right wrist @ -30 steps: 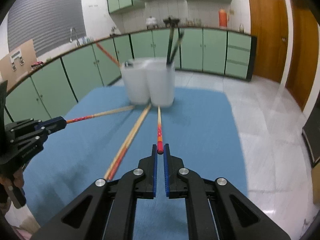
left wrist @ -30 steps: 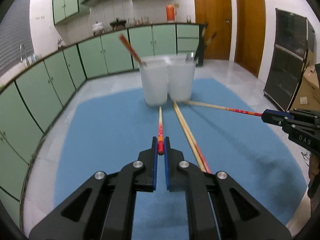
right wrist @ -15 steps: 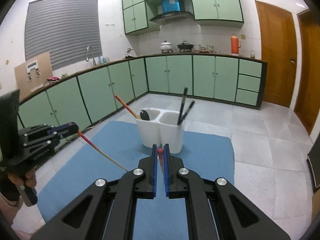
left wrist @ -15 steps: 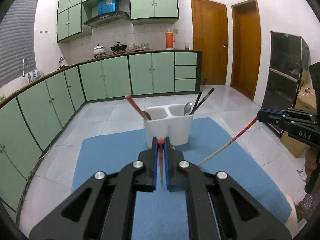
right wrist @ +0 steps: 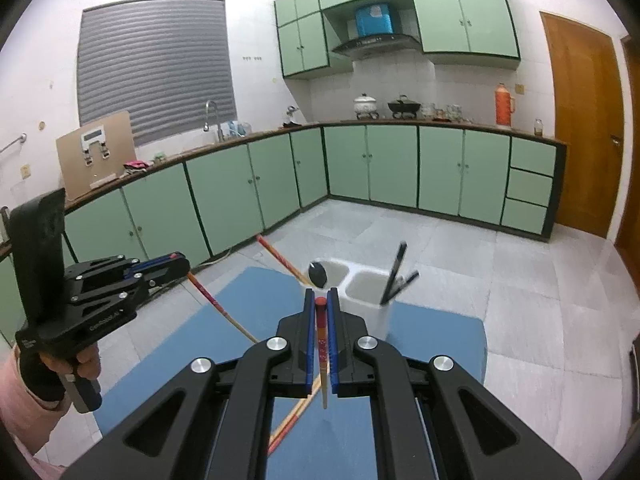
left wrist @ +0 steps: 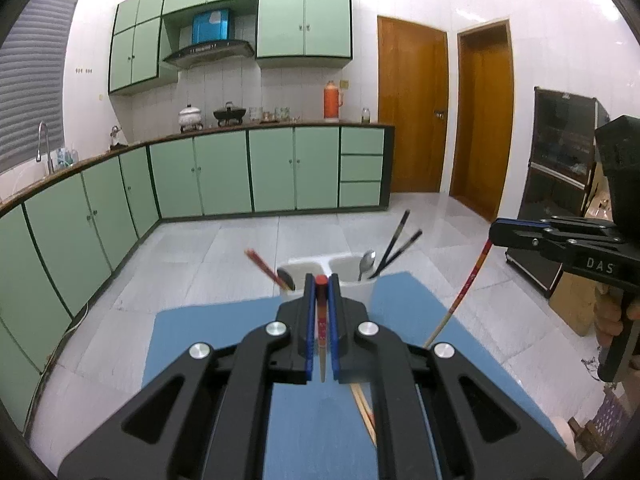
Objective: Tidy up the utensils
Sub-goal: 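Lift both chopsticks, insert them upright into the white holder, and open both tools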
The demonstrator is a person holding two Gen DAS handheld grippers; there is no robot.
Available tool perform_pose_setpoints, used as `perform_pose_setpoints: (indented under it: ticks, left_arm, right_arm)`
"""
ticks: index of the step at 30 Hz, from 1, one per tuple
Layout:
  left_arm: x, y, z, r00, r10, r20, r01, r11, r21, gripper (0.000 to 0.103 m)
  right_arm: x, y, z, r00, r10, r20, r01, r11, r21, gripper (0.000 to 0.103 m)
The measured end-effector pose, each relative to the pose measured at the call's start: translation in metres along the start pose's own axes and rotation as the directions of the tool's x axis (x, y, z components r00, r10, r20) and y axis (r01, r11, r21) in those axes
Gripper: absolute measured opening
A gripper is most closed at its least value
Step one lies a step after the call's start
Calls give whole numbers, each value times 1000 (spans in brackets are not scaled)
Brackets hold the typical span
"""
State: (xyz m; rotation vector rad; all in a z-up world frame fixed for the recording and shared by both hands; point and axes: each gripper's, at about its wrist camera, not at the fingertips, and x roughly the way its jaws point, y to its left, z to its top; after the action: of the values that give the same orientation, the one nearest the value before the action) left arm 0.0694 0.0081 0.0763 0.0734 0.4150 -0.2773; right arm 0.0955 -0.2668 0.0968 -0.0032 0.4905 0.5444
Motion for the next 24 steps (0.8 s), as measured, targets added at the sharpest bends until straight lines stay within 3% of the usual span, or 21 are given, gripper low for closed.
perform_pose_setpoints:
  ticks: [8, 15, 19, 24]
  left_arm:
    - [-1, -3, 48, 995, -11, 100, 9, 1000, 22, 5]
    - [21, -5, 97, 983, -3, 185, -2, 1000, 31, 5]
    - [55, -2, 106, 985, 2, 173, -5, 1000, 18, 5]
    - [96, 2, 94, 994, -8, 112, 7, 1000, 8, 5]
  right_arm:
    - [1, 3, 60, 996, 45, 77, -41, 998, -51, 6]
    - [15, -4, 115, 990, 28, 140, -17, 997, -76, 6]
    - [36, -13, 128, 990, -23, 136, 35, 996, -87, 6]
    - [74, -31, 123, 995, -49, 85, 55, 996, -65, 6]
